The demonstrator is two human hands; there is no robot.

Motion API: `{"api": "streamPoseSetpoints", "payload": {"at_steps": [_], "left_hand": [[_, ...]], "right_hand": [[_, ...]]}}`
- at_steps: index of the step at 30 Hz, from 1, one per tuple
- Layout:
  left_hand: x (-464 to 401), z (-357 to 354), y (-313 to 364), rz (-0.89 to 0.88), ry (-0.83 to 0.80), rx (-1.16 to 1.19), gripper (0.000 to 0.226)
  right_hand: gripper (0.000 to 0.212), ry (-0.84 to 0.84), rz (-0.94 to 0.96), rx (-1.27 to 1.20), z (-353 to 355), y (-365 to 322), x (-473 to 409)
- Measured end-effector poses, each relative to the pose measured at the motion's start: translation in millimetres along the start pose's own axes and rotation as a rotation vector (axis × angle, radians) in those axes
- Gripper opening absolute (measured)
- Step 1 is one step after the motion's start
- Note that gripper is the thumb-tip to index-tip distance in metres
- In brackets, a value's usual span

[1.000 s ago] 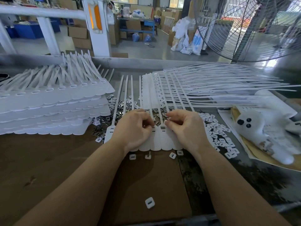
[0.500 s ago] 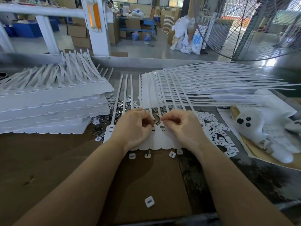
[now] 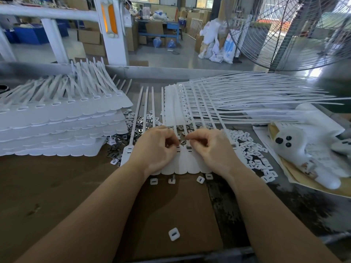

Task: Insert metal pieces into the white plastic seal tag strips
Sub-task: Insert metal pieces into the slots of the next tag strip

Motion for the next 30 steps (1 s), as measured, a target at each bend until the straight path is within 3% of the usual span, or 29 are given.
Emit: {"api": "streamPoseSetpoints", "payload": {"at_steps": [17, 30], "left_hand": [[0.1, 1.0, 0.1, 0.009, 0.008, -0.007, 0.012], [0.7, 1.1, 0.2, 0.006, 0.011, 0.000, 0.013]], "right_hand": [[0.010, 0.056, -0.045, -0.093, 4.4, 4.5, -1.2], [0.012, 0.045, -0.011, -0.024, 3.2, 0.7, 0.2]]}}
Point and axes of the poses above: each hand's wrist, its own x-axis away from the middle knuckle, its own z-axis out of the back of the hand, y = z × x, the point moved 8 cm from there along -x, towards the middle knuckle, and after that the axes turned 2 degrees about x, right-handed, at the moved point
